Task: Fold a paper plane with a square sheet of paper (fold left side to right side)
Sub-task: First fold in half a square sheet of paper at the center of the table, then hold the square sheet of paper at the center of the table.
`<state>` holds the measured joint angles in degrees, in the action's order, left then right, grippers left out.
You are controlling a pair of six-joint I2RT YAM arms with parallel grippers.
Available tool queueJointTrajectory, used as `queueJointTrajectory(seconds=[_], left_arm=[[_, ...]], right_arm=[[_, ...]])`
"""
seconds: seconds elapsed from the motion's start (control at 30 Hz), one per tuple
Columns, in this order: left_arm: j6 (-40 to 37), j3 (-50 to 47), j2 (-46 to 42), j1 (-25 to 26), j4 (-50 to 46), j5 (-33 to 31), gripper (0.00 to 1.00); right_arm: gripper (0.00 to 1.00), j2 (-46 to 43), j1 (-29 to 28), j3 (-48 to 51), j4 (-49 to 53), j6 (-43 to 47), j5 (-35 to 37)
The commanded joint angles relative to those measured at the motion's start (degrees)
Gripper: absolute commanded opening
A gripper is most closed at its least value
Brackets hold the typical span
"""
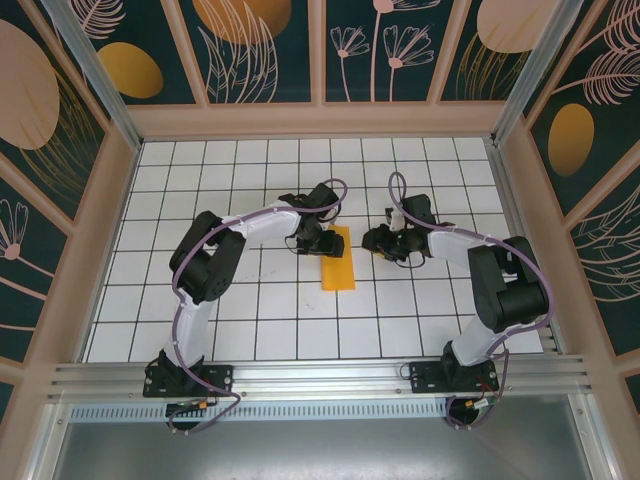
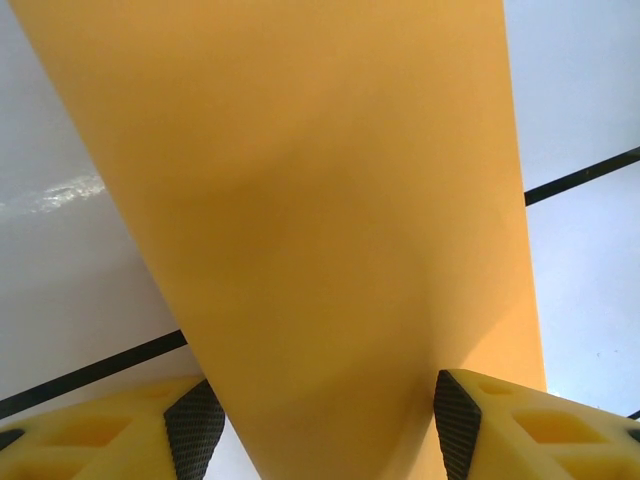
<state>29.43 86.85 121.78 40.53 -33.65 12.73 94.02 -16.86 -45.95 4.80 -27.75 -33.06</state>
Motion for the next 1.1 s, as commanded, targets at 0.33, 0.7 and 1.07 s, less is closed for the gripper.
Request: queueJointTrajectory(seconds=[0.33,0.7,1.07], left_arm=[[1.2,-1.4,7.4,1.3,8.9,0.1,0.63],[1.0,-1.8,7.3,1.2,9.0,0.2,0.63],[0.9,-2.3,7.2,1.2,9.0,-0.2,0.62]], right_arm=[[0.37,-1.7,-0.5,0.4,0.5,-0.2,-0.6],[0.37,-1.7,-1.0,0.3,-0.1,-0.4,-1.5],[0.28,-0.1,-1.9,-0.5,-1.2,-1.1,-2.6]])
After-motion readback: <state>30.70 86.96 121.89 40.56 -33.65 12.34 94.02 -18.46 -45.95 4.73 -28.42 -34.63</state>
